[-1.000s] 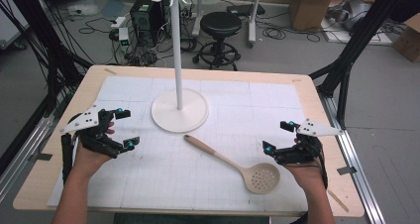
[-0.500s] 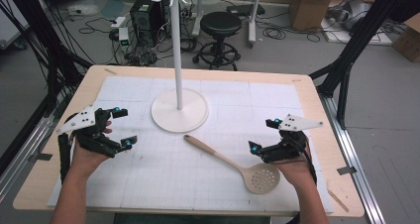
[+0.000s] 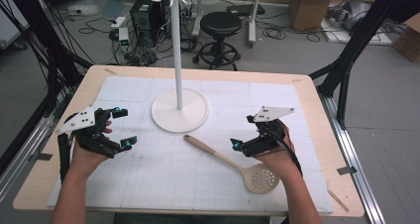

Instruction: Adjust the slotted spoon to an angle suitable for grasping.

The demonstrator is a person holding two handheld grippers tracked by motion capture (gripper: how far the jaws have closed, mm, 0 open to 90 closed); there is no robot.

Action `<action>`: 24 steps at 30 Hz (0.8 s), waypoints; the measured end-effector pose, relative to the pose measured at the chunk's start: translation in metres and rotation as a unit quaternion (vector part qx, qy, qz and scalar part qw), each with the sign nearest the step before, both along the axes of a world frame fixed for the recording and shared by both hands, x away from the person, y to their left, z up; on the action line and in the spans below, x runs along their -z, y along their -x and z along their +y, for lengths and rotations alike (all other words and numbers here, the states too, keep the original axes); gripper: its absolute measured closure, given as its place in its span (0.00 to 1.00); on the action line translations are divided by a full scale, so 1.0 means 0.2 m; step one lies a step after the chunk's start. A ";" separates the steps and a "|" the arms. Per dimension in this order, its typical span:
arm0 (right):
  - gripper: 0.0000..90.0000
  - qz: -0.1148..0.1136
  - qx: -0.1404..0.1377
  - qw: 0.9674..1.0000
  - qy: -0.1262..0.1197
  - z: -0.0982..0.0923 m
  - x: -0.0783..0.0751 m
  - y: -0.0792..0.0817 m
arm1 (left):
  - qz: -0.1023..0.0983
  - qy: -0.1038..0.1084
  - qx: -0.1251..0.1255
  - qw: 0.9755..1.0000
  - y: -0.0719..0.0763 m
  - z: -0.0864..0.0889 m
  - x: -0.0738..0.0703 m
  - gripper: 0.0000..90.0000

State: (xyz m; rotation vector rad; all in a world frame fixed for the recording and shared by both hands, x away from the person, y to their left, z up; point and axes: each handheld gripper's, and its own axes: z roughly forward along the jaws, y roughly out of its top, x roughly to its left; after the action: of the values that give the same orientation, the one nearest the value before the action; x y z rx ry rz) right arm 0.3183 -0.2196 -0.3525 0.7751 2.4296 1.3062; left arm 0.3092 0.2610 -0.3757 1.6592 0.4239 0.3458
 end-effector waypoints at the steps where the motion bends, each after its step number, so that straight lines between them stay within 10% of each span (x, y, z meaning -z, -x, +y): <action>1: 0.01 0.000 0.000 1.000 0.000 0.00 0.00 0.00 | 0.000 0.000 0.000 1.000 0.00 0.00 0.00 0.02; 24: 0.04 0.057 -0.030 0.995 0.075 0.15 0.07 -0.06 | -0.003 -0.008 0.003 1.000 -0.02 -0.02 0.00 0.02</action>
State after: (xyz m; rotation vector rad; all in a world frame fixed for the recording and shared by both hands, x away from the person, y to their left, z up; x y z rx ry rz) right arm 0.3308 -0.1892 -0.3671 0.7595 2.6247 1.1112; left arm 0.3129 0.2569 -0.3765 1.6739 0.4131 0.3497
